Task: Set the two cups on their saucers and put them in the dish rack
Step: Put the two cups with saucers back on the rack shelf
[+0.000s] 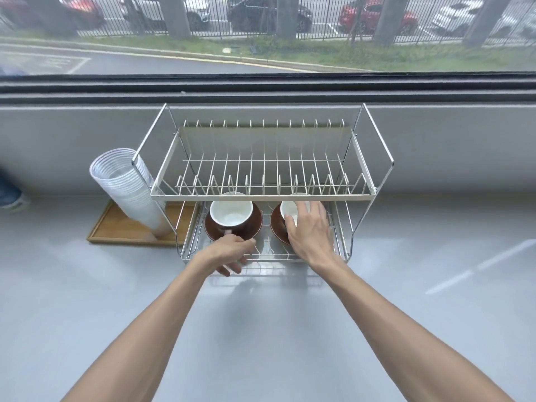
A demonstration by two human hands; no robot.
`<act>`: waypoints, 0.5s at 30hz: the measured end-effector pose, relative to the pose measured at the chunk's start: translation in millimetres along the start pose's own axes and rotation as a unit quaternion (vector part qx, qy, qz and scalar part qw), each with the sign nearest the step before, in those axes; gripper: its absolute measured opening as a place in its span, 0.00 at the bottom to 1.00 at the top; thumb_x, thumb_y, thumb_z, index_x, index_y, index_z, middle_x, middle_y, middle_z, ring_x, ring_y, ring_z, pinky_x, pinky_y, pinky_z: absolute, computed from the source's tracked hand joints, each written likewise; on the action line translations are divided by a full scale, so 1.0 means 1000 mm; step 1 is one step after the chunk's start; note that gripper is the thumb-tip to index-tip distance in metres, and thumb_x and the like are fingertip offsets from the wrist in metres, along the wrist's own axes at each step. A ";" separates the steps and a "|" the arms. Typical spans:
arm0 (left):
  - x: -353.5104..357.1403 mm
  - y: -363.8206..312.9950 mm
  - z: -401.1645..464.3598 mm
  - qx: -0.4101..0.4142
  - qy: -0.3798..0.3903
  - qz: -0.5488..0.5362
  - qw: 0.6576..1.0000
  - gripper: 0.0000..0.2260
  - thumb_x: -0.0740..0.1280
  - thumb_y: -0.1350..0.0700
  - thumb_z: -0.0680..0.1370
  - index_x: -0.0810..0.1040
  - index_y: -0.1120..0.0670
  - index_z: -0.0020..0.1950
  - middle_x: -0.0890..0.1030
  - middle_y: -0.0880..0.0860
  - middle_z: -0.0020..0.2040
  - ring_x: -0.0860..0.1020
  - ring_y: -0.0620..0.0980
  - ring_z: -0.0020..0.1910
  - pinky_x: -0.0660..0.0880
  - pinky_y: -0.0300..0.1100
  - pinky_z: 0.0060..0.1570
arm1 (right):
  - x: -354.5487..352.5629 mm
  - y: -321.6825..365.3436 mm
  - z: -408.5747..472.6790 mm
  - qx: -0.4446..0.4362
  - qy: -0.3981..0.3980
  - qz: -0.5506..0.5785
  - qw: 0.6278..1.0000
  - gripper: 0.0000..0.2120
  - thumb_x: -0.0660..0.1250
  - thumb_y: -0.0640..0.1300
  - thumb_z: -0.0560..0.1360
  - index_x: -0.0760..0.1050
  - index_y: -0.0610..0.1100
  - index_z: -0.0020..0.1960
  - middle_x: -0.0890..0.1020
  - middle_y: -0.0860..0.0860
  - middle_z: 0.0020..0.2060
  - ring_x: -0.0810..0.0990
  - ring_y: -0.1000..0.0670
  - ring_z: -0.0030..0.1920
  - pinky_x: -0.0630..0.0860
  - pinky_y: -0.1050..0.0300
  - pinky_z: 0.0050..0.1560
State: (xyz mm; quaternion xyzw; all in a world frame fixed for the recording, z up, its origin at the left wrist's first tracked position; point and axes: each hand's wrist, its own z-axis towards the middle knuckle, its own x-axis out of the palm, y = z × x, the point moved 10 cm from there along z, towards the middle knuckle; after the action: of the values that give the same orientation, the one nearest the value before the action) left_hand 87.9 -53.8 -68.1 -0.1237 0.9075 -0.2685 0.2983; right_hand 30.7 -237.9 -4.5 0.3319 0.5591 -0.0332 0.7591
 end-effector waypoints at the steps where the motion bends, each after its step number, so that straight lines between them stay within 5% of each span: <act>1: -0.010 0.008 -0.004 -0.007 -0.011 0.017 1.000 0.21 0.55 0.43 0.83 0.78 0.56 0.62 0.82 0.56 0.56 0.82 0.53 0.46 0.76 0.42 0.41 | 0.002 0.013 -0.001 -0.017 0.001 0.001 1.000 0.17 0.61 0.50 0.81 0.75 0.40 0.62 0.77 0.41 0.56 0.73 0.40 0.60 0.73 0.48 0.58; 6: -0.074 0.035 -0.009 -0.023 -0.175 0.102 0.979 0.18 0.56 0.42 0.80 0.78 0.54 0.54 0.85 0.55 0.48 0.85 0.55 0.46 0.81 0.48 0.51 | 0.028 0.059 -0.001 -0.038 0.032 0.043 0.998 0.18 0.61 0.51 0.81 0.74 0.40 0.65 0.78 0.40 0.56 0.75 0.40 0.59 0.74 0.48 0.56; 10: -0.110 0.039 -0.003 -0.003 -0.308 0.000 0.951 0.19 0.56 0.42 0.81 0.74 0.52 0.64 0.81 0.56 0.61 0.79 0.59 0.60 0.73 0.48 0.60 | 0.062 0.066 0.011 0.021 0.086 0.112 0.990 0.18 0.59 0.52 0.81 0.74 0.40 0.61 0.77 0.39 0.58 0.75 0.38 0.60 0.73 0.46 0.60; 15: -0.107 0.048 0.034 0.034 -0.285 -0.166 0.943 0.27 0.57 0.38 0.77 0.70 0.52 0.72 0.76 0.55 0.69 0.76 0.59 0.65 0.72 0.55 0.65 | 0.094 0.059 0.021 0.107 0.154 0.167 0.968 0.25 0.56 0.52 0.83 0.68 0.37 0.72 0.69 0.37 0.70 0.69 0.37 0.70 0.65 0.46 0.70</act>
State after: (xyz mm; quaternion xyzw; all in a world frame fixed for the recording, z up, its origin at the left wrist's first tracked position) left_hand 189.7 13.3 -67.1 -0.3336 0.7414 -0.2983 0.5000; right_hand 108.0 -172.7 -55.7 0.5007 0.5994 0.0860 0.6185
